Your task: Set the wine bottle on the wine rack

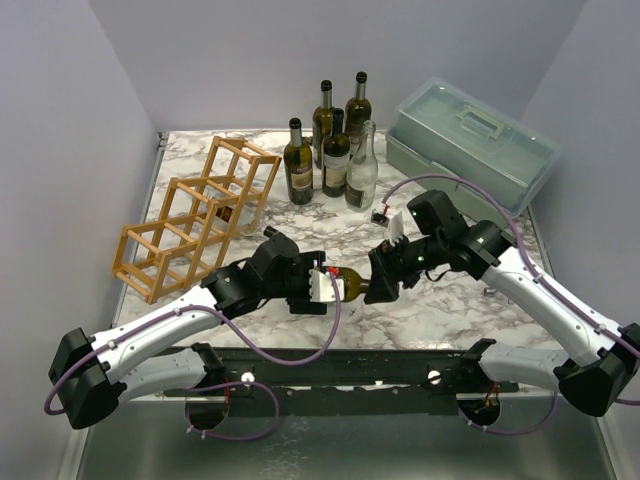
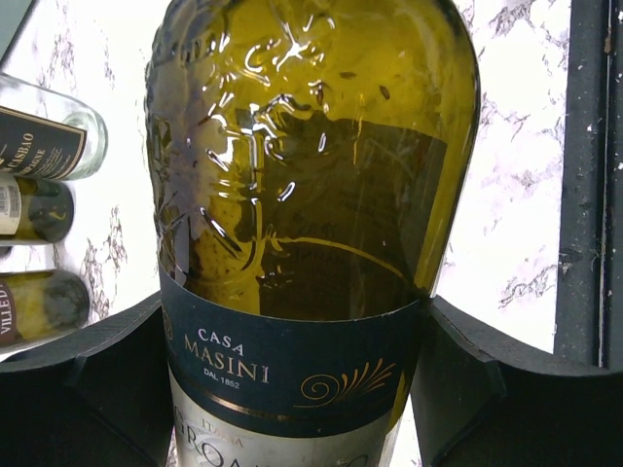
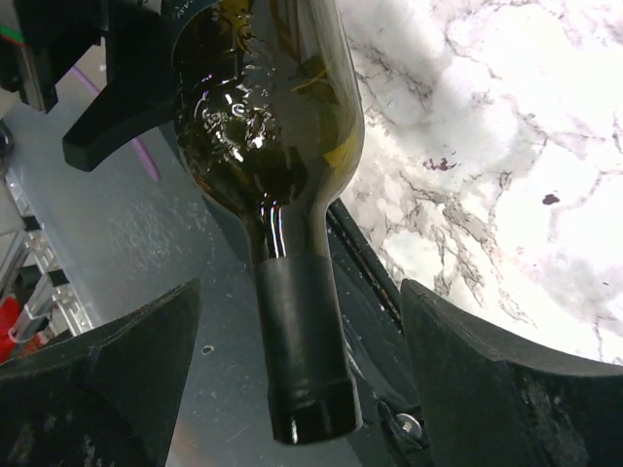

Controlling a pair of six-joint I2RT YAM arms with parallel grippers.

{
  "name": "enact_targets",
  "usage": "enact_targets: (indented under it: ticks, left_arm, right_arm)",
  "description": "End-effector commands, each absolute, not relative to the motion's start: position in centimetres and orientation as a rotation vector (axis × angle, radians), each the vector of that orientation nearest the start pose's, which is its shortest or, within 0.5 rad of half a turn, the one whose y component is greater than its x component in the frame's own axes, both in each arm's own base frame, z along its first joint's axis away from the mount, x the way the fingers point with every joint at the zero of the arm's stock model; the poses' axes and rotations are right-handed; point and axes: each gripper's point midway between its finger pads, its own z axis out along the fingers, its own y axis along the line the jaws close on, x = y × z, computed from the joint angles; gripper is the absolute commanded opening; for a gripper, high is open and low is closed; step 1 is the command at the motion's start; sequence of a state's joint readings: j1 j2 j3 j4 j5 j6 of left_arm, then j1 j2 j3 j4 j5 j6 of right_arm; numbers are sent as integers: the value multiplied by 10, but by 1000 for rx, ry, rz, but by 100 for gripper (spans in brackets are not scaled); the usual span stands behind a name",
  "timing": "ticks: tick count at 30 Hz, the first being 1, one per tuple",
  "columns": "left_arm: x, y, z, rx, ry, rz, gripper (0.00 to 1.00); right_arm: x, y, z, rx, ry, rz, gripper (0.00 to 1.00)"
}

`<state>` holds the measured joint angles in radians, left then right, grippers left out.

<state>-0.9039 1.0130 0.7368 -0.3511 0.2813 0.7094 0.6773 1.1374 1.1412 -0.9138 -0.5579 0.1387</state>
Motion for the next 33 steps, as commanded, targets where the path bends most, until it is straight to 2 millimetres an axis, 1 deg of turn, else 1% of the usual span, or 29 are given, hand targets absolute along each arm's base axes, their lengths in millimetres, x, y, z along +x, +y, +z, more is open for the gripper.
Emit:
enact_targets:
  ticks: [1,5,9,12,17,19,21,22,23,24,25,26,27,28,30,32,33]
  left_arm:
    - [173,-275,181,1688,1277,-462,0]
    - [169,-276,178,1706,1280,-484,0]
    - [168,-275,174,1724,1287,-482,0]
    - [165,-276,175,1731,1281,-498,0]
    - [162,-278,174,1741,1276,-520,0]
    - [160,-279,175,1743,1271,-531,0]
    - [159,-278,173,1748,1269,-529,0]
    - [159,-278,171,1754,1273,-528,0]
    - [159,-279,171,1758,1273,-529,0]
    - [158,-279,171,1760,1273,-533,0]
    - [157,-279,171,1762,1270,-534,0]
    - [158,-279,170,1764,1270,-525,0]
    - [161,-278,168,1760,1274,-508,0]
    - [164,-278,167,1750,1287,-491,8]
    - [169,-279,170,1711,1312,-483,32]
    - [169,-280,175,1690,1313,-496,54]
    - [169,-281,177,1678,1312,-498,74]
  right_arm:
    - [128,248,203,-1003,2428,1095,85]
    - [124,254,197,-1049,2434,1105,81]
    - [113,259,191,-1114,2451,1135,76]
    - [114,259,186,-1130,2463,1119,73]
    - [109,264,180,-1166,2477,1141,73]
    - [112,266,176,-1179,2479,1122,72]
    - [115,267,173,-1183,2493,1097,67]
    - [117,268,173,-1188,2489,1088,63]
    - [118,269,172,-1193,2482,1083,53]
    - [121,269,171,-1194,2474,1071,42]
    - [123,269,169,-1193,2475,1056,28]
    - [125,268,167,-1192,2474,1038,16]
    - [128,267,165,-1185,2471,1013,7]
    - [130,266,163,-1176,2463,994,1]
    - [134,264,162,-1152,2419,971,0]
    - [138,265,167,-1105,2360,965,0]
    - [139,267,171,-1093,2331,983,1]
